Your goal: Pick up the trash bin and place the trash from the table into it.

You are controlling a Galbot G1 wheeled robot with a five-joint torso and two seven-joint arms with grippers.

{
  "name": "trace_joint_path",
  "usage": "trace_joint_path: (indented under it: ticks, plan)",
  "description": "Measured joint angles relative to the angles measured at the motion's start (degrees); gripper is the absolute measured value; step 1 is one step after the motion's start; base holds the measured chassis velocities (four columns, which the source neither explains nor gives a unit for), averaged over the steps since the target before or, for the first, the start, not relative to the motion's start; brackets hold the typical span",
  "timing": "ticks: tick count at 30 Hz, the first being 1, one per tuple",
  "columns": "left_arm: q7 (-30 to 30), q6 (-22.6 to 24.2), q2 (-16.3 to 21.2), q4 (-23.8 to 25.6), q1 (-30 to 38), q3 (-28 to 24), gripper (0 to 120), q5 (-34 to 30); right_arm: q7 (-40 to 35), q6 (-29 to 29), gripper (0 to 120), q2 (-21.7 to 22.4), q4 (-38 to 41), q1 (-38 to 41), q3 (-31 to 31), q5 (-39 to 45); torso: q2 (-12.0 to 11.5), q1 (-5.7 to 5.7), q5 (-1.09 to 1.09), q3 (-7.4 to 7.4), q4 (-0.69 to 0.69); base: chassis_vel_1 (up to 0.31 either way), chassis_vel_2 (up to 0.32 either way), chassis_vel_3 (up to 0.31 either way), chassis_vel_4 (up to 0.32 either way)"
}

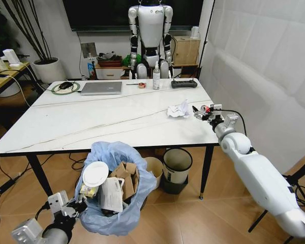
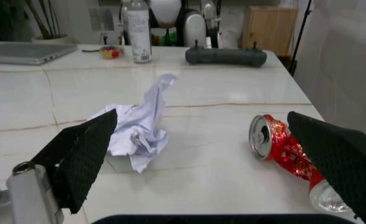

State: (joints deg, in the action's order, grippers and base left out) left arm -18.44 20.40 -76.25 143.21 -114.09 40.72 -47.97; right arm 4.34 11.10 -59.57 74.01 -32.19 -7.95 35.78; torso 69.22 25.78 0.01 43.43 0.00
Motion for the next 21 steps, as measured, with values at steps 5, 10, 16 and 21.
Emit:
trace_joint_path:
  ticks: [5, 10, 16, 21]
  plan:
    - [0.0, -0.1, -0.2, 0.0, 0.2, 0.0, 1, 0.1, 4.6, 0.4, 100, 1.2, -4.5, 1.2, -0.8, -0.9, 0.0, 0.0, -0.01, 0.0, 0.0, 0.0, 0.0, 0.0, 0.0]
    - [0.1, -0.1, -0.1, 0.0, 0.7, 0.0, 1, 0.1, 8.0, -0.7, 100, 2.4, -9.7, 3.1, -1.3, -1.3, 0.0, -0.02, -0.01, 0.0, -0.02, 0.0, 0.0, 0.0, 0.0]
    - [0.1, -0.1, 0.1, 0.1, 0.7, 0.3, 1, -0.1, 9.8, -1.7, 100, 2.6, -15.2, 5.2, -1.3, -1.4, 0.0, -0.01, 0.0, 0.0, 0.0, 0.0, 0.0, 0.0, 0.0]
    - [0.1, -0.1, 0.1, 0.1, 1.0, 0.6, 1, -0.4, 11.2, -3.2, 100, 1.4, -20.2, 7.7, -0.9, -1.8, 0.0, -0.01, -0.02, 0.0, -0.01, 0.0, 0.0, 0.0, 0.0]
